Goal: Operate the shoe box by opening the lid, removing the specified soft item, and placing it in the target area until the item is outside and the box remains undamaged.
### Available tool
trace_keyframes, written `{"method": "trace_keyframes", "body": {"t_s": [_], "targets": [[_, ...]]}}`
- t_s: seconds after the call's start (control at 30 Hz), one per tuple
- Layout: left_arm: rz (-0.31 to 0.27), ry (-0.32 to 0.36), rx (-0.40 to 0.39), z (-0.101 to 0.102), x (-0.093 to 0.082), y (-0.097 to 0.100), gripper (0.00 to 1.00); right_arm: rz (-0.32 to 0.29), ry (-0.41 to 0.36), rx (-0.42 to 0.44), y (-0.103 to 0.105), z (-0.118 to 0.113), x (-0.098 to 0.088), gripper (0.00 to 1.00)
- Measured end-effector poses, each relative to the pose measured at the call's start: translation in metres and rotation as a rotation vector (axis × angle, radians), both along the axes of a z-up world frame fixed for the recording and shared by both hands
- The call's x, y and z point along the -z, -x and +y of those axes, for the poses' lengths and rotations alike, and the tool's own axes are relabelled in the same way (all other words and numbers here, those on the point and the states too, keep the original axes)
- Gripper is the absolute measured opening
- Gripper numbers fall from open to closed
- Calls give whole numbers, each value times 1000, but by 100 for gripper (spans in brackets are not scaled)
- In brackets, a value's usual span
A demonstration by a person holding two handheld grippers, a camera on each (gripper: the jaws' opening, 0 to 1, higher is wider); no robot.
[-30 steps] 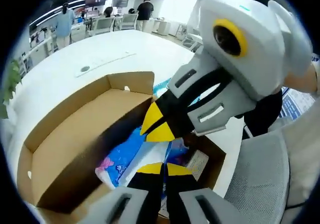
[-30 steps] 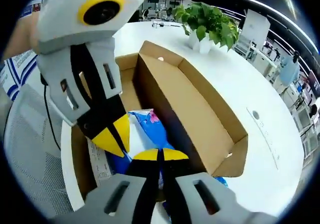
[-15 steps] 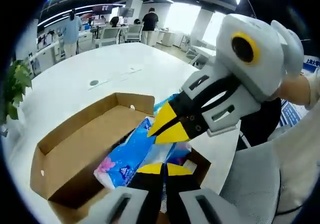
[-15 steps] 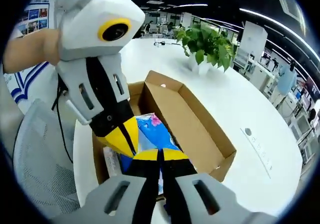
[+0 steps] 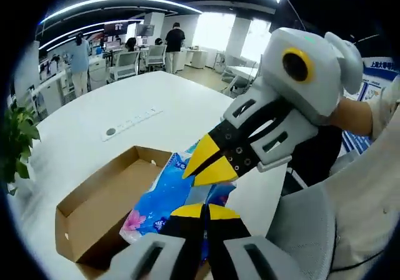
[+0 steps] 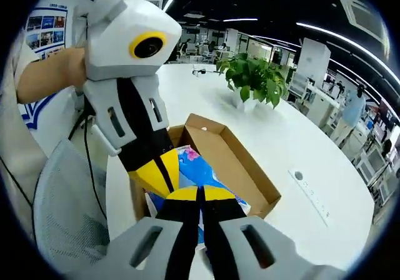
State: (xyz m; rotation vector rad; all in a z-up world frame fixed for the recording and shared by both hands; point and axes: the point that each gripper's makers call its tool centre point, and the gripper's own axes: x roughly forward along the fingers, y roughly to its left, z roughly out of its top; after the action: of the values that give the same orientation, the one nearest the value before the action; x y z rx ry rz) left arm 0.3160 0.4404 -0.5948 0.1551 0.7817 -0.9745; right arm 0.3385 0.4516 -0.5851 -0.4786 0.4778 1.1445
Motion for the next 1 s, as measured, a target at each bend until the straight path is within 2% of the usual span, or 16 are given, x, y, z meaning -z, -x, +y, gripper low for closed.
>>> {"method": "trace_keyframes", "body": {"t_s": [0.2,0.53,0.77,1.0], "targets": [[-11,11,39,-22,-9,6,0,7,-2,30,9,-24,-11,0],[-13,35,115,-72,-20,19,0,7,23,72,21,-68,-19,0],[-18,41,163,-101,-25,18,0,28,33,111,20,-100,-27,0],[-36,29,215,-131,-24,11,0,25,45,153,13,-131,-25,0]]}}
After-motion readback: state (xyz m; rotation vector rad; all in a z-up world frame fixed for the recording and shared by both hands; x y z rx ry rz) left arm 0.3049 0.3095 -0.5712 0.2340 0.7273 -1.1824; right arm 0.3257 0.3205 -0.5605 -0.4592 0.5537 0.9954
